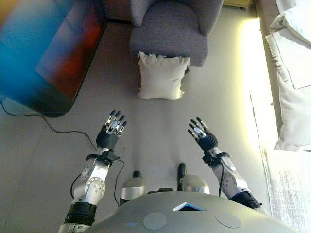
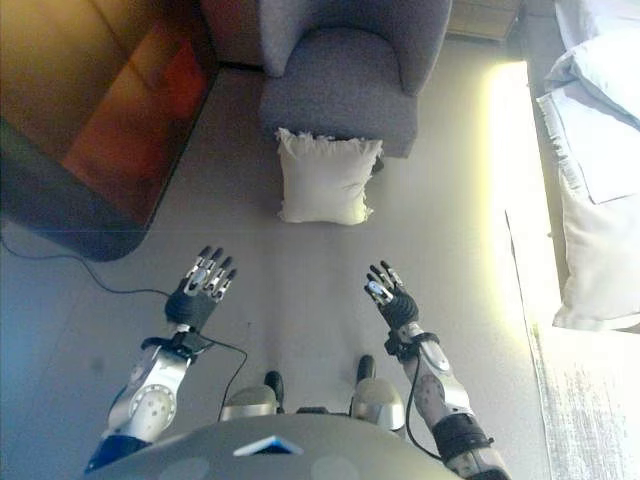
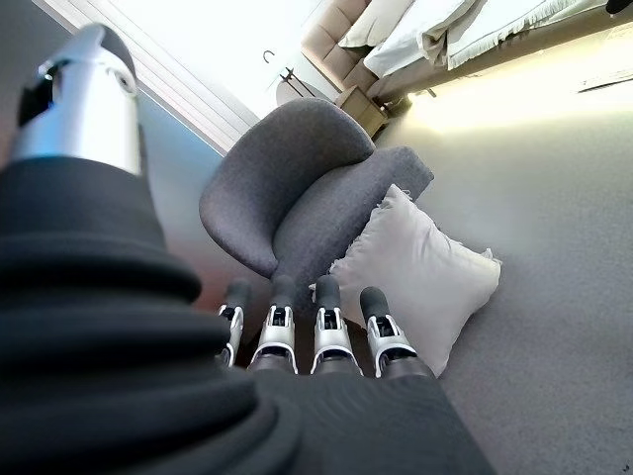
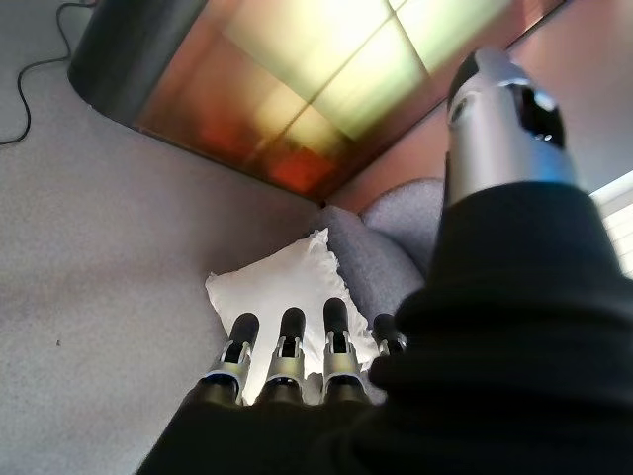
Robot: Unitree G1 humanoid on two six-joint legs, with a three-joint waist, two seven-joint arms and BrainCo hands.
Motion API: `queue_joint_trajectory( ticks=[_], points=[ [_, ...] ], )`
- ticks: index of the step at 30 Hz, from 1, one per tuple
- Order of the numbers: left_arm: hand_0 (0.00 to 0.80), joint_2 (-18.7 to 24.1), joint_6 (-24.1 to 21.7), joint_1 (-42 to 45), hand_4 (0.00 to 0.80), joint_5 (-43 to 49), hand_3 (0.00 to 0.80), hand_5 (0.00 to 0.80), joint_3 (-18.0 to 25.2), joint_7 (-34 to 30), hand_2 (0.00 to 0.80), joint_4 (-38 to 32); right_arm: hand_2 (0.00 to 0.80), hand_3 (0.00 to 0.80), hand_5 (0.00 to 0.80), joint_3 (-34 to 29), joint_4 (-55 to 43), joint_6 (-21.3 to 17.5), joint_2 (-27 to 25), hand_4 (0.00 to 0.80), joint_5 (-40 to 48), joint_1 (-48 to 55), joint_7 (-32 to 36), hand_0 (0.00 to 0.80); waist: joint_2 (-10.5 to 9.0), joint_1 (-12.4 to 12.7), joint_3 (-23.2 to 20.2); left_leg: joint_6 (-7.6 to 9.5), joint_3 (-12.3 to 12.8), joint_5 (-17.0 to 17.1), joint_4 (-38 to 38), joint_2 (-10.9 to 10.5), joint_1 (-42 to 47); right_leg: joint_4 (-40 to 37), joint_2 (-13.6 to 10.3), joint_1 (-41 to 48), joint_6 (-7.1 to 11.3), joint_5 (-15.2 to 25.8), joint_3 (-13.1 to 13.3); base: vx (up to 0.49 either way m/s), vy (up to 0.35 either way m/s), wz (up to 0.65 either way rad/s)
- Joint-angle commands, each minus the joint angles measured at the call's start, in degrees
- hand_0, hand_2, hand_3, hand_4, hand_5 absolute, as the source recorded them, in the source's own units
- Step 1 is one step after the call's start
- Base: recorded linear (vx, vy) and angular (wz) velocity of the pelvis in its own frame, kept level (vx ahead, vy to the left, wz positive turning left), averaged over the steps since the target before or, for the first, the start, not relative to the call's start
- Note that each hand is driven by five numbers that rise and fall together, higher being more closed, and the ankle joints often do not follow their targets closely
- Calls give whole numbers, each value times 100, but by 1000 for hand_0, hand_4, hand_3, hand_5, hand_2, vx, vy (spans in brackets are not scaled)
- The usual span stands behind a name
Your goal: Pick up the cushion and take it to the sofa
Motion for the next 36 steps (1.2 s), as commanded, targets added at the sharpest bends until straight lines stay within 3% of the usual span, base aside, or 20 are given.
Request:
queue_joint_trajectory(
  ticks=[1, 6, 13, 15, 17, 20, 23, 26, 29, 33, 36],
  points=[
    [0, 102, -349, -149, 0, 45, 0, 0, 237, -69, 0, -364, 0, 0, 0, -54, -374, -92, -85, 0, 4, -203, 116, 0, -186, -35, -44, 154, -199, -171, 823, -117, -689, 242, -158, 31, 284, -179, -54, 47, 79, -35],
    [0, 123, -314, -162, 0, 78, 0, 0, 195, -22, 0, -358, 0, 0, 0, -124, -423, -20, -28, 0, -41, -140, 111, 0, -162, -132, -90, 158, -63, -177, 646, -75, -519, 357, -341, -47, 420, -149, -129, 51, 96, -5],
    [0, 189, -288, -265, 0, 59, 0, 0, 275, 1, 0, -415, 0, 0, 0, -127, -415, -22, 96, 0, -136, -197, 93, 0, -164, -91, -40, 336, -36, -312, 798, -212, -611, 1004, -680, -215, 572, -364, -134, 17, 130, 2],
    [0, 237, -262, -355, 0, 112, 0, 0, 243, 3, 0, -388, 0, 0, 0, -130, -367, -102, 166, 0, -141, -258, 15, 0, -162, -77, -24, 442, -113, -377, 956, -281, -736, 1534, -777, -343, 525, -441, -33, 17, 147, 11],
    [0, 283, -256, -491, 0, 127, 0, 0, 187, 7, 0, -271, 0, 0, 0, -89, -310, -217, 238, 0, -119, -331, -118, 0, -116, -71, 18, 637, -139, -434, 1075, -382, -830, 2648, -966, -704, 445, -20, 90, 16, 184, 19],
    [0, 375, -127, -643, 0, 137, 0, 0, 124, -41, 0, -185, 0, 0, 0, -38, -279, -466, 283, 0, -31, -230, -305, 0, 46, -192, 148, 715, -272, -547, 1250, -360, -797, 4047, -790, -1374, 345, 428, 525, 100, 169, 30],
    [0, 443, 17, -653, 0, 99, 0, 0, 150, -94, 0, -200, 0, 0, 0, -79, -254, -519, 254, 0, 26, -153, -317, 0, -95, -265, 167, 661, -375, -730, 1347, -492, -675, 3544, -819, -1469, 391, 611, 545, 260, -42, 61],
    [0, 468, 95, -595, 0, 133, 0, 0, 146, -174, 0, -272, 0, 0, 0, -197, -246, -473, 214, 0, 145, -186, -345, 0, -377, -386, 178, 609, -531, -1011, 1285, -751, -386, 1962, -824, -1418, 498, 539, 380, 403, -166, 33],
    [0, 483, 5, -533, 0, 169, 0, 0, 5, -132, 0, -331, 0, 0, 0, -231, -322, -346, 129, 0, 254, -239, -380, 0, -494, -620, 210, 700, -837, -1328, 1224, -1009, -43, 510, -446, -1662, 681, 712, 314, 489, -54, 15],
    [0, 446, 18, -354, 0, 130, 0, 0, -50, -273, 0, -300, 0, 0, 0, -285, -279, -258, 93, 0, 304, -130, -363, 0, -411, -785, 206, 789, -1128, -1691, 1206, -1021, 508, 177, -221, -2185, 640, 1198, -34, 500, -49, 70],
    [0, 348, -48, -205, 0, 199, 0, 0, -6, -305, 0, -290, 0, 0, 0, -311, -156, -253, 118, 0, 272, -44, -212, 0, -389, -789, 128, 814, -1146, -1722, 1302, -992, 688, 373, -213, -2096, 542, 1076, -295, 452, -131, 19]
  ],
)
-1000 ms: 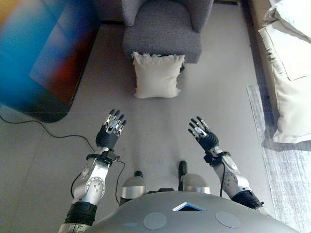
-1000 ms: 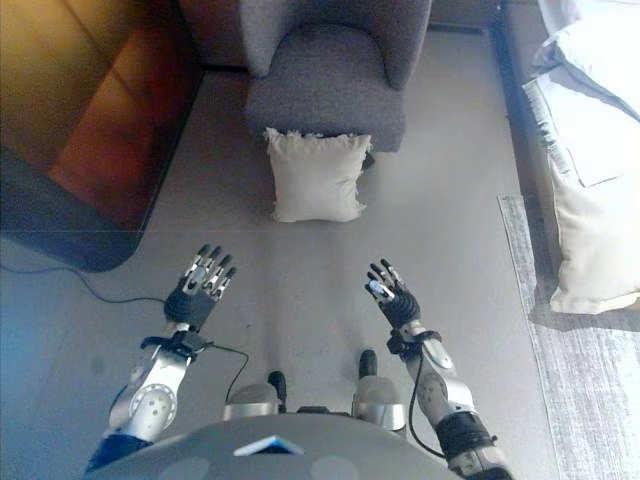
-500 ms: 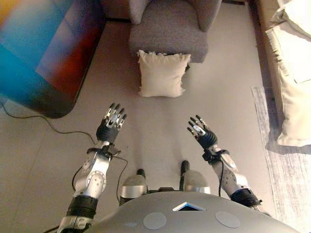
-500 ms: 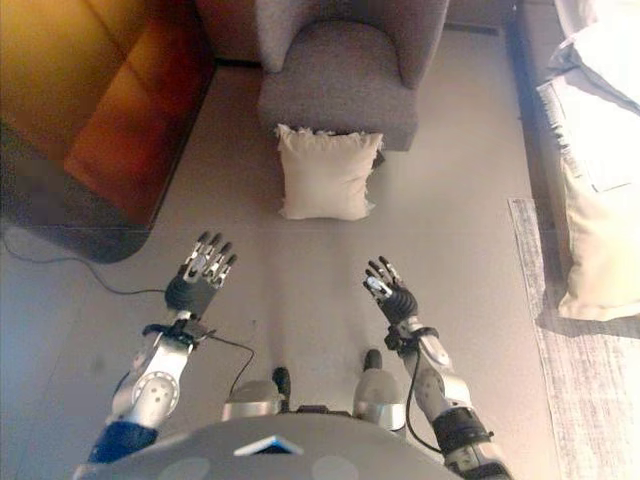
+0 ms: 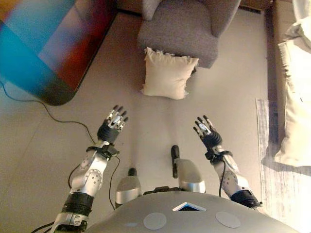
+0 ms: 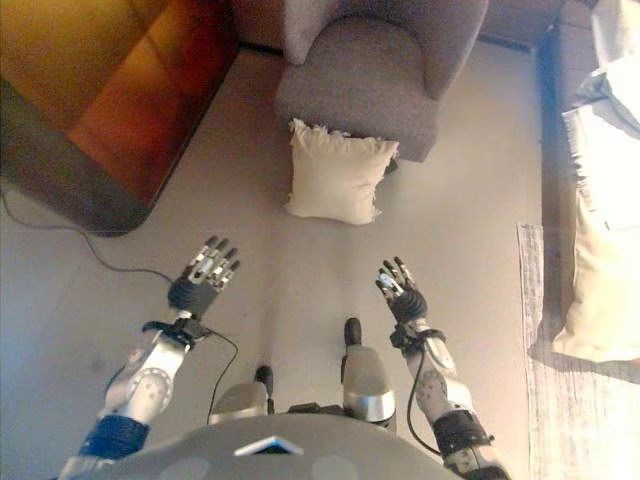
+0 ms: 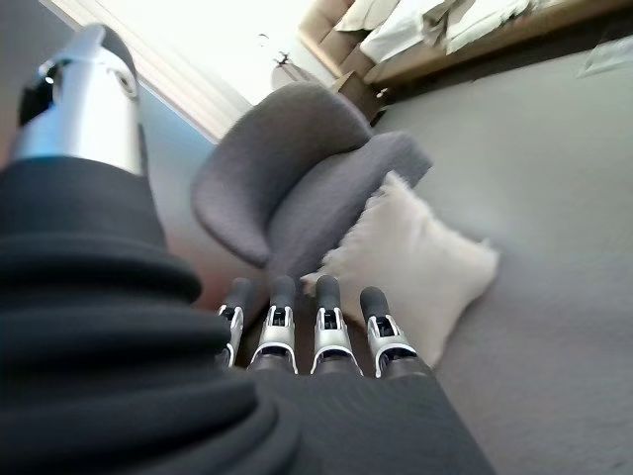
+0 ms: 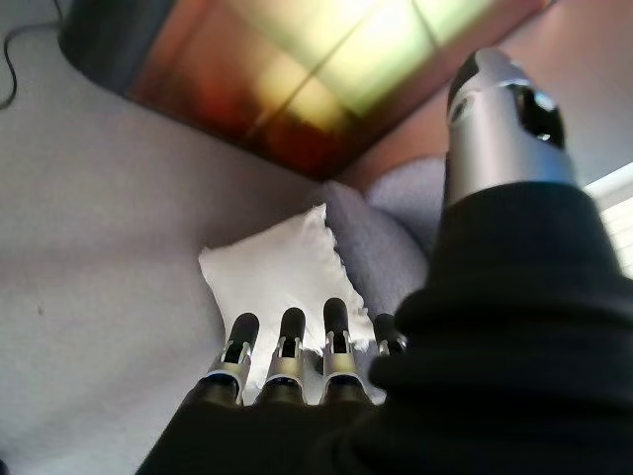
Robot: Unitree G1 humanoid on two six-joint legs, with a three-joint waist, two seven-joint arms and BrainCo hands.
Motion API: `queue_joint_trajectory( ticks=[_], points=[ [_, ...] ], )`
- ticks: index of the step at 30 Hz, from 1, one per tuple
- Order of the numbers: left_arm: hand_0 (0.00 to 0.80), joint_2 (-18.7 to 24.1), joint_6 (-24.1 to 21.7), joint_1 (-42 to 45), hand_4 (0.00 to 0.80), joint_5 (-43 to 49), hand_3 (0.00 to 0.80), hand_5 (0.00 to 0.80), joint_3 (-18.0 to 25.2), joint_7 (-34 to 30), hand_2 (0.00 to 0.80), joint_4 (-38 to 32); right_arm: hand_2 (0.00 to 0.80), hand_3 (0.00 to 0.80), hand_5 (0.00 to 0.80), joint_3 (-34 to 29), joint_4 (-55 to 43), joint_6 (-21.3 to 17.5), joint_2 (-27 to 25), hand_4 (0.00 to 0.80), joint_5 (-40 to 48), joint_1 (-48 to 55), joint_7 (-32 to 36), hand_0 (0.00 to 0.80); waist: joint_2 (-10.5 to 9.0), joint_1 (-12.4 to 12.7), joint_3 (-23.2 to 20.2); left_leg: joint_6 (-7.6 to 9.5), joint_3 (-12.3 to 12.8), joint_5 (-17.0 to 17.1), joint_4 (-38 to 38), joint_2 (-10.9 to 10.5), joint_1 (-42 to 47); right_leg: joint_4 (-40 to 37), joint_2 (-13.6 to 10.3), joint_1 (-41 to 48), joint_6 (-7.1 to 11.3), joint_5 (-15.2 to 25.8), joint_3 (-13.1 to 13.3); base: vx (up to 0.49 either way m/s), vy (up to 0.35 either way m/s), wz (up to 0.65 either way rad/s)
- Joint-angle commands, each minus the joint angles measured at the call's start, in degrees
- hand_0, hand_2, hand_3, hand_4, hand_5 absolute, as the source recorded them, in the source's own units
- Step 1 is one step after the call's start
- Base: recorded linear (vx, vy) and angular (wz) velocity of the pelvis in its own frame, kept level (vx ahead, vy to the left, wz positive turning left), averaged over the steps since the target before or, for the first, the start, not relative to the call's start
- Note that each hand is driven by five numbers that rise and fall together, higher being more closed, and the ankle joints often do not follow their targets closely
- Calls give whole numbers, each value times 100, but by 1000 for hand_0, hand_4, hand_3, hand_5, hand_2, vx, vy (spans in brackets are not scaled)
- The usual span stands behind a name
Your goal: Pick up the cushion and take it to the sofa
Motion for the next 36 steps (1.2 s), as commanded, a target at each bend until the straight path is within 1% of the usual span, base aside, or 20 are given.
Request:
queue_joint_trajectory(
  ticks=[1, 3, 6, 7, 8, 9, 11, 12, 13, 14, 16, 18, 19, 20, 22, 25, 29, 32, 34, 36],
  points=[
    [0, 154, -278, 105, 0, 199, 0, 0, 318, -138, 0, -574, 0, 0, 0, 78, -90, -58, 208, 0, 90, -139, 220, 0, -212, -38, -208, 275, 24, -517, 135, -314, 763, -1047, -130, -831, 448, 1341, -481, 479, -149, 19],
    [0, 84, -277, 245, 0, 218, 0, 0, 370, -108, 0, -714, 0, 0, 0, 94, -162, 26, 202, 0, -2, -96, 254, 0, -119, -75, -335, 73, 199, -216, 294, -96, 940, -706, -103, -784, 338, 1174, -582, 381, -123, -29],
    [0, 56, -321, 334, 0, 226, 0, 0, 444, 32, 0, -814, 0, 0, 0, 205, -313, 101, 141, 0, -73, -71, 328, 0, 67, -161, -580, -471, 741, 1239, 1216, 474, 988, -269, 73, -534, -52, 642, -886, 319, -191, -31],
    [0, 58, -362, 304, 0, 180, 0, 0, 428, 28, 0, -825, 0, 0, 0, 251, -318, 80, 77, 0, -92, -90, 369, 0, 75, -142, -606, -638, 875, 1637, 2037, 613, 769, -260, 177, -345, -240, 459, -841, 319, -249, -28],
    [0, 54, -354, 271, 0, 168, 0, 0, 420, 65, 0, -842, 0, 0, 0, 274, -286, 55, 43, 0, -108, -113, 381, 0, 14, -109, -613, -671, 919, 1771, 2601, 640, 493, -286, 177, -192, -340, 375, -806, 367, -287, -42],
    [0, 43, -284, 175, 0, 160, 0, 0, 402, 121, 0, -853, 0, 0, 0, 332, -149, -42, 7, 0, -110, -189, 413, 0, -116, 8, -578, -638, 1024, 1792, 3556, 699, -174, -346, 137, 143, -502, 213, -773, 332, -234, -46],
    [0, 47, -208, 57, 0, 153, 0, 0, 347, 135, 0, -828, 0, 0, 0, 423, 77, -218, -29, 0, -44, -322, 443, 0, -230, 165, -486, -585, 1164, 1686, 4132, 912, -906, -366, 66, 484, -608, 22, -757, 282, -116, -83],
    [0, 56, -191, 11, 0, 152, 0, 0, 324, 142, 0, -808, 0, 0, 0, 438, 116, -254, -41, 0, -20, -360, 420, 0, -251, 230, -434, -534, 1209, 1640, 4063, 1025, -1165, -371, 40, 623, -613, -50, -759, 164, 1, -89],
    [0, 62, -180, -7, 0, 154, 0, 0, 317, 141, 0, -801, 0, 0, 0, 442, 125, -260, -42, 0, -5, -375, 412, 0, -290, 241, -429, -506, 1229, 1650, 4012, 1019, -1232, -385, -2, 651, -609, -56, -756, 150, 61, -61],
    [0, 75, -176, -34, 0, 133, 0, 0, 316, 124, 0, -787, 0, 0, 0, 432, 136, -269, -40, 0, 9, -388, 406, 0, -260, 307, -377, -467, 1312, 1668, 3566, 1149, -1390, -383, 23, 796, -592, -149, -744, 175, 101, -21],
    [0, 113, -177, -61, 0, 95, 0, 0, 339, 99, 0, -783, 0, 0, 0, 371, 87, -255, -45, 0, 21, -325, 412, 0, -123, 327, -321, -464, 1543, 1884, 2279, 1565, -1407, -336, 124, 920, -539, -378, -692, 215, 195, -9],
    [0, 159, -118, -138, 0, 20, 0, 0, 355, 49, 0, -790, 0, 0, 0, 280, -125, -219, -62, 0, -15, -166, 354, 0, 62, 370, -250, -638, 1692, 2300, 907, 1818, -1516, -332, 182, 1099, -395, -548, -669, 225, 282, 10],
    [0, 172, -108, -141, 0, -11, 0, 0, 352, 3, 0, -809, 0, 0, 0, 261, -196, -233, -92, 0, 13, -98, 362, 0, 134, 428, -215, -728, 1607, 2486, 299, 1853, -1605, -357, 183, 1197, -294, -584, -613, 332, 306, 13],
    [0, 176, -121, -110, 0, -23, 0, 0, 351, -49, 0, -838, 0, 0, 0, 242, -250, -251, -131, 0, 63, -18, 427, 0, 195, 515, -182, -817, 1365, 2690, -399, 1864, -1760, -425, 209, 1329, -190, -626, -406, 401, 252, 8],
    [0, 144, -177, -8, 0, 1, 0, 0, 345, -36, 0, -866, 0, 0, 0, 235, -260, -216, -167, 0, 80, 38, 515, 0, 170, 683, -143, -850, 927, 2755, -1292, 1798, -1847, -506, 159, 1589, -73, -731, -112, 456, 159, -15],
    [0, 57, -371, 146, 0, -18, 0, 0, 390, -61, 0, -814, 0, 0, 0, 271, -164, -145, -199, 0, 52, 9, 692, 0, 173, 809, -121, -856, 518, 2715, -1467, 1779, -2028, -524, 183, 1800, -81, -960, 232, 397, 101, -58],
    [0, -37, -506, 284, 0, 5, 0, 0, 465, -172, 0, -718, 0, 0, 0, 356, -111, -138, -180, 0, -29, 10, 811, 0, 377, 949, -136, -918, 593, 2901, -1560, 1824, -2375, -329, 257, 2040, -111, -1409, 259, 394, 123, -66],
    [0, -37, -456, 246, 0, 36, 0, 0, 484, -227, 0, -632, 0, 0, 0, 404, -183, -89, -135, 0, -25, 52, 774, 0, 469, 1001, -125, -881, 772, 2841, -1431, 1628, -2396, -132, 321, 2235, -131, -1708, 298, 375, 160, -52],
    [0, 26, -345, 177, 0, 21, 0, 0, 495, -258, 0, -628, 0, 0, 0, 451, -267, -59, -82, 0, -6, 82, 645, 0, 438, 1041, -131, -687, 1031, 2480, -1234, 1364, -2357, 23, 260, 2356, -108, -1806, 256, 420, 207, -20],
    [0, 109, -325, 139, 0, 51, 0, 0, 477, -160, 0, -655, 0, 0, 0, 534, -315, -39, -27, 0, 49, 87, 477, 0, 405, 1166, -177, -648, 649, 2458, -877, 1114, -2456, 216, 147, 2388, -17, -1850, 315, 420, 241, 0]
  ],
)
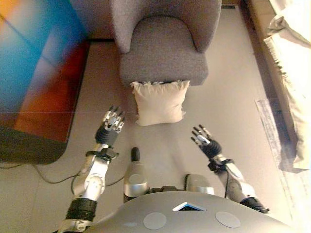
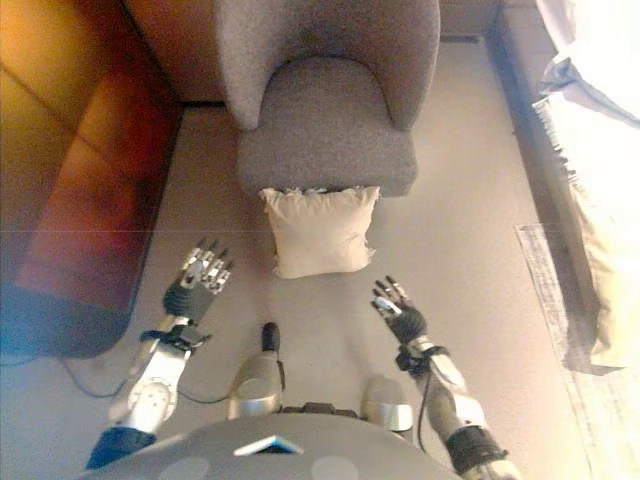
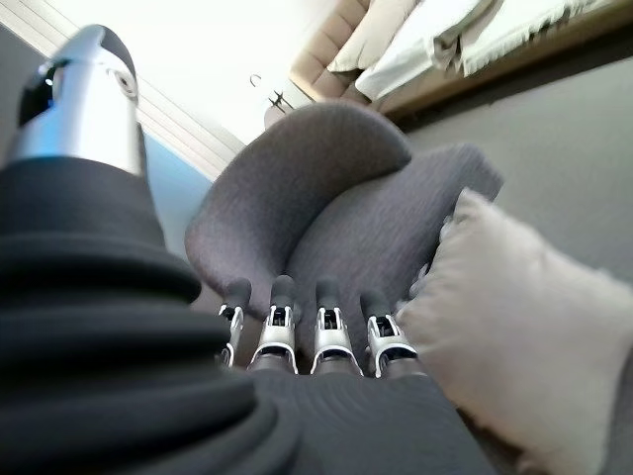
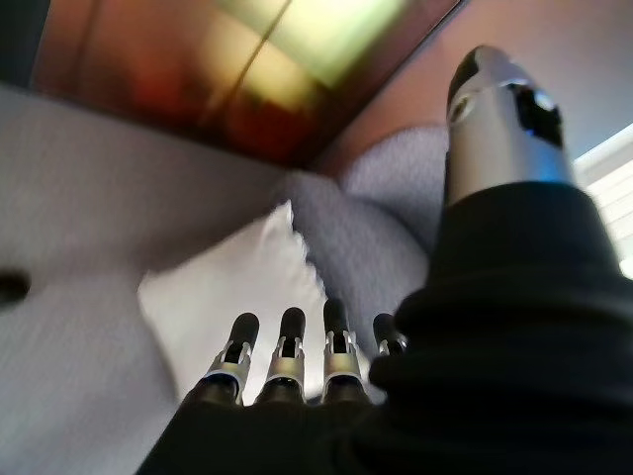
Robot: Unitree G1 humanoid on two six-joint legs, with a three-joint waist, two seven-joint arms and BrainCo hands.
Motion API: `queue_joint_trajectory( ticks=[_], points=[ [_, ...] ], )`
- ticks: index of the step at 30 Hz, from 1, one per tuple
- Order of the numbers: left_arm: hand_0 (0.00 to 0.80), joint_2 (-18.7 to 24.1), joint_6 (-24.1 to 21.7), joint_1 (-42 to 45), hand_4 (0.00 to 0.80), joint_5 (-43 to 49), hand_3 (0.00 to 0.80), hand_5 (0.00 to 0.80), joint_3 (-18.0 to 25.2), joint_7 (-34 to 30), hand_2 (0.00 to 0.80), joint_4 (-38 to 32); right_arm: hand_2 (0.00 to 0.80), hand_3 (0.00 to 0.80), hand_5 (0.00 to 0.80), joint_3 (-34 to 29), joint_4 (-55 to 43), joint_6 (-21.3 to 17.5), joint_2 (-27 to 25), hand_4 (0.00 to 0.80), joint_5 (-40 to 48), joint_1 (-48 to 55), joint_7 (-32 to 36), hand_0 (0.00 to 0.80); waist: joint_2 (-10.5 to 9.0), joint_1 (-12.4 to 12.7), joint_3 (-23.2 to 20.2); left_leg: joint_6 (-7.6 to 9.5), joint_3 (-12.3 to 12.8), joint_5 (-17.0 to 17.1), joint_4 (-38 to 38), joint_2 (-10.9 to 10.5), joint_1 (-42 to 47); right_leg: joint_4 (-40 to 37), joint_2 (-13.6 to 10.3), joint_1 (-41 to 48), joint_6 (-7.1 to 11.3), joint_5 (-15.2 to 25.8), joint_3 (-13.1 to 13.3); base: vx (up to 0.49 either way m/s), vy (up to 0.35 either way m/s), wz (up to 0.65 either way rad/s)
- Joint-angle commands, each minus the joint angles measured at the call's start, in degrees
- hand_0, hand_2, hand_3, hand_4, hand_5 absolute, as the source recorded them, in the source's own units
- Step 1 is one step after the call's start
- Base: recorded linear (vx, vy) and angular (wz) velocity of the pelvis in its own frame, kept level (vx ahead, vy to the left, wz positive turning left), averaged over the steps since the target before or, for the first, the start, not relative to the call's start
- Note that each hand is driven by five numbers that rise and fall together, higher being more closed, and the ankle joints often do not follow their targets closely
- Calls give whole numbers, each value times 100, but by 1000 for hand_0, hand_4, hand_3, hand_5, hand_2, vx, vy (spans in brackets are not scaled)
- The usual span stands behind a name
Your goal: Pick up the cushion and take it to the sofa
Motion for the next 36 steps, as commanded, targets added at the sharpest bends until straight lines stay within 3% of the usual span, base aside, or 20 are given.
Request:
queue_joint_trajectory(
  ticks=[1, 3, 5, 7, 8, 10, 12, 15, 16, 19, 23, 26, 28, 31, 33, 36],
  points=[
    [0, 65, -162, 79, 0, 48, 0, 0, -16, -123, 0, -459, 0, 0, 0, -106, -364, -149, -68, 0, 159, -182, -100, 0, 230, 193, -179, -31, -402, 599, -347, 144, -948, 516, 332, 260, -145, -179, -12, 383, 239, -12],
    [0, 135, -194, 23, 0, 154, 0, 0, -9, 12, 0, -399, 0, 0, 0, -109, -258, -105, 53, 0, 189, -269, -151, 0, 78, 262, -285, 217, -443, 211, 168, -146, -1026, 741, 26, 317, 35, 289, -62, 366, 249, -12],
    [0, 216, -185, -39, 0, 150, 0, 0, 15, -164, 0, -434, 0, 0, 0, -87, -216, -175, 164, 0, 187, -346, -138, 0, -9, 349, -402, 477, -219, -51, 319, -351, -1018, 1470, -328, 304, 202, 1067, -194, 319, 276, -2],
    [0, 272, -247, -92, 0, 361, 0, 0, -35, -119, 0, -365, 0, 0, 0, -22, -135, -341, 308, 0, 49, -398, -245, 0, 103, 314, -467, 686, -259, -203, 251, -532, -747, 2614, -464, -164, 232, 1897, -79, 382, 378, -1],
    [0, 308, -236, -143, 0, 423, 0, 0, -36, -88, 0, -346, 0, 0, 0, 26, -133, -378, 340, 0, 74, -428, -257, 0, 200, 276, -466, 783, -303, -306, 238, -591, -569, 3205, -447, -553, 173, 2052, -41, 319, 320, 6],
    [0, 339, -166, -213, 0, 306, 0, 0, -22, -86, 0, -377, 0, 0, 0, 80, -133, -435, 342, 0, 93, -407, -230, 0, 259, 229, -437, 852, -354, -410, 249, -685, -391, 3536, -488, -1059, 59, 2073, -103, 296, 215, 3],
    [0, 346, -51, -237, 0, 217, 0, 0, 52, -174, 0, -443, 0, 0, 0, 36, -107, -454, 351, 0, 78, -387, -265, 0, 225, 151, -366, 845, -328, -501, 284, -828, -219, 2934, -533, -1345, -27, 1979, -332, 335, 51, -19],
    [0, 416, -50, -88, 0, 142, 0, 0, 147, -242, 0, -538, 0, 0, 0, -82, -244, -330, 283, 0, 193, -267, -222, 0, 56, -96, -181, 763, -308, -845, 305, -944, 303, 1396, -640, -1711, -14, 1979, -666, 364, -128, -20],
    [0, 434, -121, -14, 0, 94, 0, 0, 156, -249, 0, -571, 0, 0, 0, -143, -335, -262, 201, 0, 216, -173, -81, 0, -108, -267, -132, 741, -329, -1097, 313, -1049, 495, 563, -632, -1988, 103, 2125, -636, 406, -194, -22],
    [0, 446, -210, 98, 0, -24, 0, 0, 75, -326, 0, -565, 0, 0, 0, -182, -354, -191, 113, 0, 224, -158, -6, 0, -300, -545, -103, 733, -539, -1581, 358, -1214, 885, -585, -519, -2237, 397, 2649, -267, 461, -137, 10],
    [0, 342, -188, 235, 0, 8, 0, 0, 29, -671, 0, -474, 0, 0, 0, -255, -92, -110, 135, 0, 264, -414, -36, 0, -334, -589, -199, 690, -777, -1903, 341, -1108, 1313, -828, -400, -2234, 465, 2803, -167, 447, -94, 41],
    [0, 244, -219, 289, 0, 115, 0, 0, -57, -704, 0, -496, 0, 0, 0, -255, -47, -66, 163, 0, 191, -535, -66, 0, -361, -608, -319, 617, -794, -2077, 427, -932, 1506, -565, -320, -2217, 453, 2639, -156, 384, -123, 52],
    [0, 205, -185, 272, 0, 33, 0, 0, -74, -640, 0, -476, 0, 0, 0, -201, -142, -11, 139, 0, 133, -559, -196, 0, -327, -672, -387, 518, -767, -1922, 569, -691, 1594, -265, -190, -2259, 395, 2407, -120, 321, -112, 13],
    [0, 192, -114, 211, 0, 3, 0, 0, -102, -595, 0, -583, 0, 0, 0, -136, -396, 92, 37, 0, 212, -458, -227, 0, -294, -790, -461, 299, -663, -1262, 1138, -286, 1481, -103, 26, -2198, 148, 2173, -104, 263, -123, 2],
    [0, 156, -137, 116, 0, -72, 0, 0, -177, -586, 0, -574, 0, 0, 0, -102, -371, 81, -66, 0, 142, -438, -213, 0, -275, -903, -513, 129, -410, -608, 1953, -60, 1341, -35, 184, -2110, -127, 1988, -189, 220, -170, 19],
    [0, 54, -37, -52, 0, -55, 0, 0, -309, -446, 0, -538, 0, 0, 0, -154, -214, -13, -136, 0, 146, -442, -214, 0, -342, -938, -474, 71, -287, -171, 3294, 17, 597, 81, 285, -1850, -486, 1756, -289, 207, -148, 37]
  ],
)
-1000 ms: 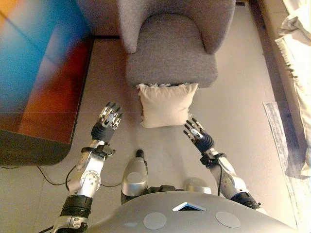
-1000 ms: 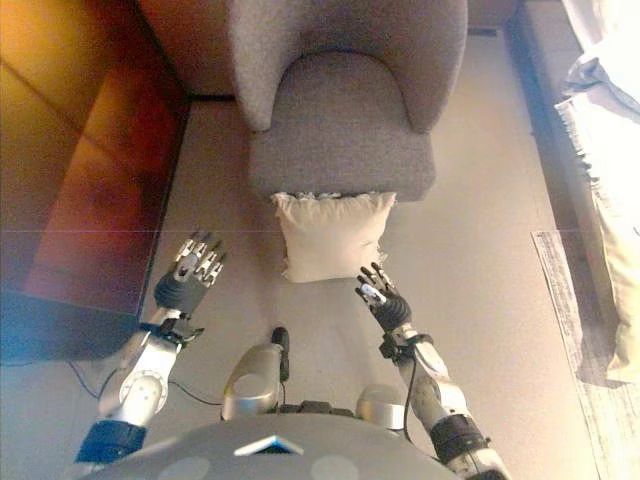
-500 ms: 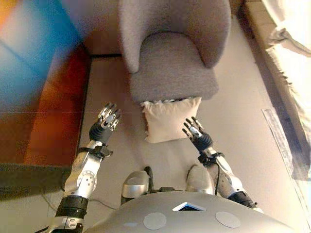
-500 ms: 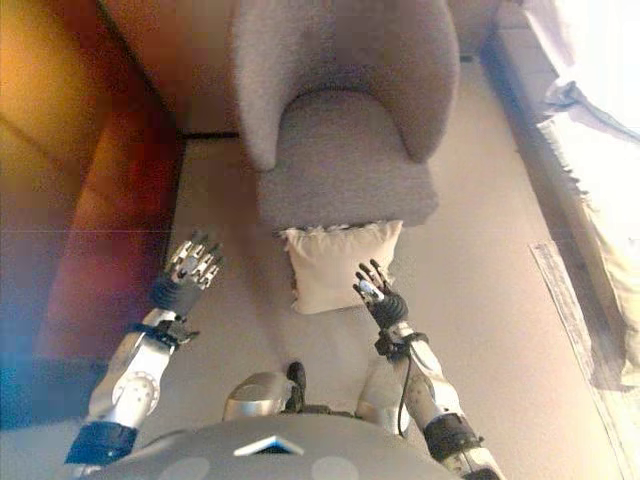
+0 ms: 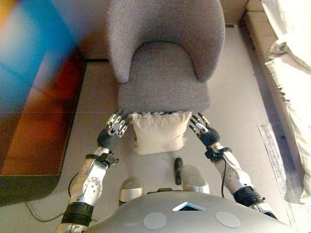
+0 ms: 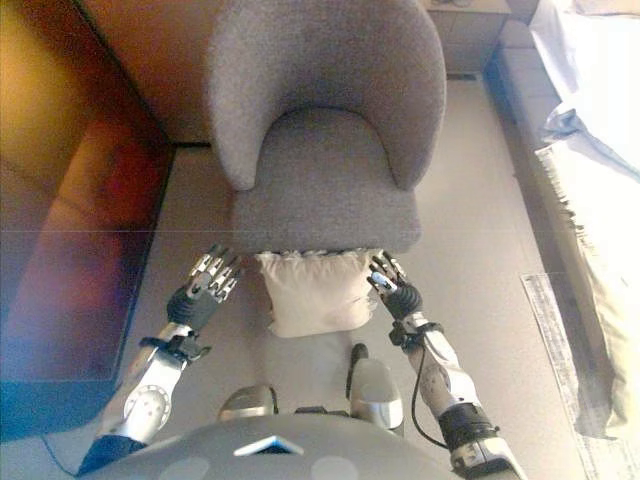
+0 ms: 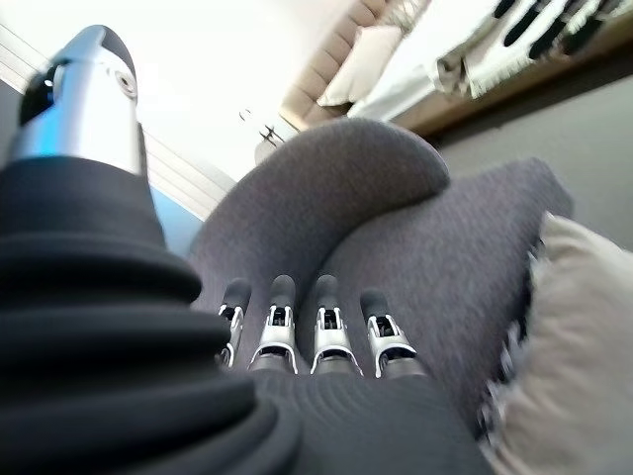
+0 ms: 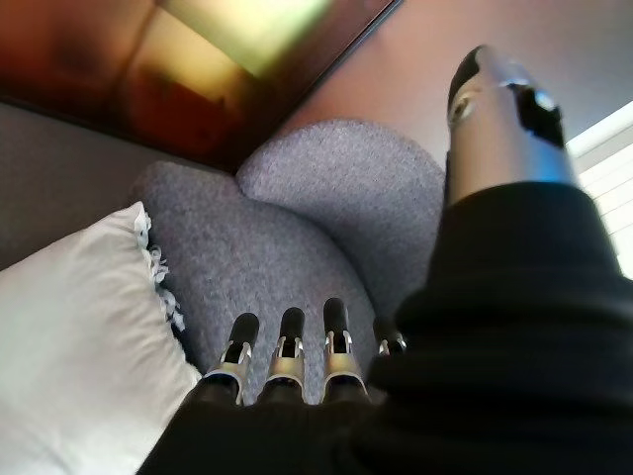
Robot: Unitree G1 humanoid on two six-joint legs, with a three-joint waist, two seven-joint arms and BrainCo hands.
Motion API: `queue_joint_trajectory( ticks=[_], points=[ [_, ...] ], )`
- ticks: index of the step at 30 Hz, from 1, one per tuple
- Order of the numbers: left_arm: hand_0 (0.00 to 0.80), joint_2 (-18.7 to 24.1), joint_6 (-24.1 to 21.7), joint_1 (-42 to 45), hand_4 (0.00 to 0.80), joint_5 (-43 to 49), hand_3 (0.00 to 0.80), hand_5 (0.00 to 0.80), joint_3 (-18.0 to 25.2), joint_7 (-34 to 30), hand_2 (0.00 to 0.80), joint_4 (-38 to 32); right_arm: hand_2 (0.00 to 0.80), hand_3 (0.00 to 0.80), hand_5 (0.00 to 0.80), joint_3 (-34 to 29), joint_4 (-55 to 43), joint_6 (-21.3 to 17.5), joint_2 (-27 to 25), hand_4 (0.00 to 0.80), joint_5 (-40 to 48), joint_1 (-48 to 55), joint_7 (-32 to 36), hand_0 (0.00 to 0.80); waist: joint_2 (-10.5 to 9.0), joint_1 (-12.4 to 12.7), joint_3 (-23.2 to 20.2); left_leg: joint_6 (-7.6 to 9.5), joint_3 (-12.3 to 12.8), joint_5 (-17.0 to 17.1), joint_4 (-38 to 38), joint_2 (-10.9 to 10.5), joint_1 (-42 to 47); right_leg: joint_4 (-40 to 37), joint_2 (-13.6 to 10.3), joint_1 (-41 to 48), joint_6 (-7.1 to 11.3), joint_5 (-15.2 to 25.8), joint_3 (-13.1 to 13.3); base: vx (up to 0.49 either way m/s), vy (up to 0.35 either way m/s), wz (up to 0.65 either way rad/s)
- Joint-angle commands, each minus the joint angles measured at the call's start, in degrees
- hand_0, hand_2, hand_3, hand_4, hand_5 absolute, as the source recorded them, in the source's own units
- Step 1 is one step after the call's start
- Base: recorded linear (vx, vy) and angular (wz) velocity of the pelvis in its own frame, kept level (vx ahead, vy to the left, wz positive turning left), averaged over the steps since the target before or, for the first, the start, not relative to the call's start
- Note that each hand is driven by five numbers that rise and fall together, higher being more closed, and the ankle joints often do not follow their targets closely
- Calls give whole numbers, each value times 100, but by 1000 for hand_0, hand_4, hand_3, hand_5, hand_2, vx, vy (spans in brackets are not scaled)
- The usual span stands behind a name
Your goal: Pick up the cushion and take it to the sofa
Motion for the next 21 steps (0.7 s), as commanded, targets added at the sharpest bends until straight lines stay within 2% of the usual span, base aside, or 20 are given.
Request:
queue_joint_trajectory(
  ticks=[1, 2, 4, 7, 8, 11, 14, 17, 18, 21],
  points=[
    [0, 4, -88, -77, 0, -114, 0, 0, -60, 25, 0, -476, 0, 0, 0, 22, -193, -215, -37, 0, 105, 56, 90, 0, -26, -205, -106, 164, 176, 984, 1722, 281, -100, -468, -22, 125, 40, 589, 90, 222, -29, 12],
    [0, -12, -115, -108, 0, -81, 0, 0, -128, 14, 0, -439, 0, 0, 0, -5, -153, -241, -39, 0, 106, 81, 147, 0, -33, -187, -79, 223, 183, 962, 1559, 351, -260, -454, -11, 227, 30, 523, 96, 228, 69, 11],
    [0, -8, -194, -122, 0, -59, 0, 0, -209, 99, 0, -468, 0, 0, 0, -11, -119, -221, -23, 0, -20, 88, 313, 0, 48, -119, -19, 262, 189, 1064, 767, 480, -313, -415, 51, 394, 80, 336, 129, 234, 180, 16],
    [0, 102, -279, -61, 0, -197, 0, 0, -126, 173, 0, -577, 0, 0, 0, 42, -181, -220, -90, 0, -83, 111, 516, 0, 275, 86, 81, 135, 86, 1404, -876, 657, -416, -405, 160, 659, 241, 0, 213, 275, 241, 7],
    [0, 124, -256, -36, 0, -241, 0, 0, -38, 116, 0, -602, 0, 0, 0, 52, -223, -239, -108, 0, -25, 140, 524, 0, 365, 222, 113, 45, 77, 1550, -1465, 641, -605, -458, 203, 848, 294, -127, 233, 322, 199, 17],
    [0, 131, -195, 46, 0, -234, 0, 0, 132, -130, 0, -570, 0, 0, 0, 56, -238, -373, -93, 0, 54, 238, 561, 0, 465, 528, 184, -11, 143, 1673, -2253, 482, -984, -582, 197, 1390, 369, -438, 245, 349, 137, 26],
    [0, 116, -258, 142, 0, -165, 0, 0, 221, -193, 0, -572, 0, 0, 0, 90, -338, -340, -70, 0, 55, 331, 563, 0, 470, 665, 186, 36, 8, 1645, -2467, 368, -1080, -598, 83, 1680, 433, -679, 306, 342, 149, -21],
    [0, 167, -316, 127, 0, -104, 0, 0, 265, 83, 0, -569, 0, 0, 0, 90, -334, -225, -31, 0, 57, 337, 396, 0, 458, 669, 164, 69, 5, 1445, -1957, 302, -1131, -488, -107, 1728, 501, -698, 221, 276, 177, -75],
    [0, 214, -313, 64, 0, -230, 0, 0, 316, -1, 0, -586, 0, 0, 0, 116, -369, -168, -33, 0, 128, 314, 482, 0, 429, 674, 138, 141, 129, 1293, -1781, 283, -1133, -410, -239, 1740, 570, -696, 162, 300, 175, -67],
    [0, 266, -309, 20, 0, -283, 0, 0, 351, 29, 0, -476, 0, 0, 0, 202, -273, -141, 43, 0, 97, 186, 429, 0, 383, 740, 45, 285, 169, 1097, -1566, 204, -1120, -131, -470, 1715, 692, -681, 72, 266, 143, -44]
  ],
)
